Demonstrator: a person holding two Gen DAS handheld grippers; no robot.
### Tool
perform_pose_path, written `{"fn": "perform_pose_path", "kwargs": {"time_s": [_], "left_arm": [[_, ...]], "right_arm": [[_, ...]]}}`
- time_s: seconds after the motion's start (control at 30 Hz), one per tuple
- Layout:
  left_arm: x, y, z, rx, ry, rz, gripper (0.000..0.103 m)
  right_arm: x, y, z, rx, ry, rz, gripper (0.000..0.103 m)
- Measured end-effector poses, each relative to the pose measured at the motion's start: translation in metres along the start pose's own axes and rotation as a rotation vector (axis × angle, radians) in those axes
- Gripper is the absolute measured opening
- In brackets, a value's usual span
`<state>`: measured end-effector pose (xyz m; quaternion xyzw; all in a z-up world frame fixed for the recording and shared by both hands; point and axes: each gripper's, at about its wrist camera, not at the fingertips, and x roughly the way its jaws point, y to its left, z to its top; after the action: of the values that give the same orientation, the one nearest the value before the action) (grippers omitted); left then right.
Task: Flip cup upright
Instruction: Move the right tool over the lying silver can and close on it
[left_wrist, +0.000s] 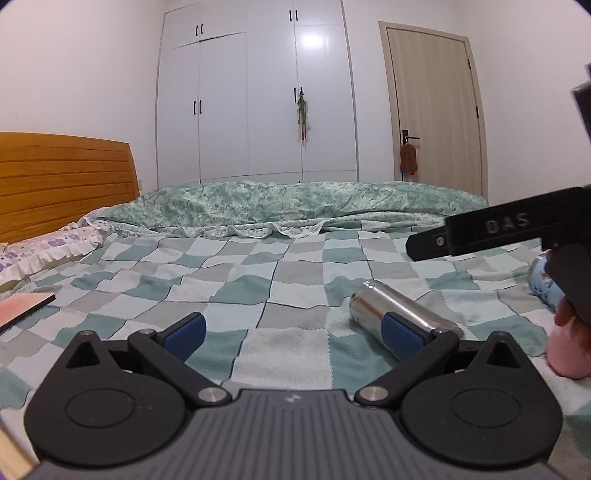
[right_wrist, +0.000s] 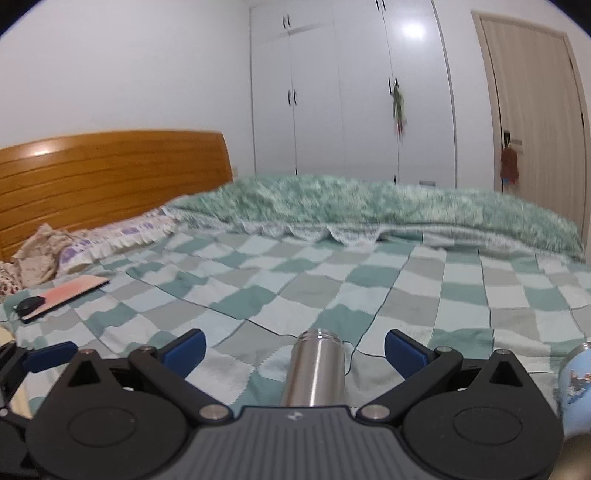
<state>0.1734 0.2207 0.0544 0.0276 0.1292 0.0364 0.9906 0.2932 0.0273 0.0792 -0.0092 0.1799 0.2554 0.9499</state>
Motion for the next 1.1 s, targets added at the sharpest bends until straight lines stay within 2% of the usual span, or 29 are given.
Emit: {"fn": "perform_pose_path", "kwargs": {"time_s": [0.13, 0.23, 0.37, 0.53, 0.67, 0.8, 1.1], "left_arm": [[0.021, 0.001, 0.006, 0.004, 0.015, 0.012, 0.103], [0.038, 0.001, 0.01, 0.022, 0.029, 0.035, 0.103], [0.059, 0.0, 0.013, 0.044, 0.053, 0.032, 0.103], [0.083, -0.001, 0.012, 0.075, 0.109, 0.005, 0.103], [0.096, -0.001, 0.009, 0.088, 0.15, -0.037, 0.103], [0.103, -0.002, 0.005, 0.103, 0.187, -0.029, 0.103], [0.105, -0.001, 0.0, 0.109, 0.229, -0.022, 0.103]], "right_arm": [[0.037, -0.01, 0.008, -0.004, 0.067, -0.004, 0.103], [0.065, -0.019, 0.014, -0.012, 0.141, 0.028, 0.103], [0.094, -0.029, 0.018, -0.024, 0.222, 0.055, 0.103], [0.13, -0.053, 0.017, 0.007, 0.355, 0.144, 0.103], [0.147, -0.062, 0.014, -0.01, 0.425, 0.211, 0.103], [0.16, -0.066, 0.01, 0.029, 0.489, 0.281, 0.103], [0.169, -0.054, -0.009, 0.04, 0.566, 0.294, 0.101]]}}
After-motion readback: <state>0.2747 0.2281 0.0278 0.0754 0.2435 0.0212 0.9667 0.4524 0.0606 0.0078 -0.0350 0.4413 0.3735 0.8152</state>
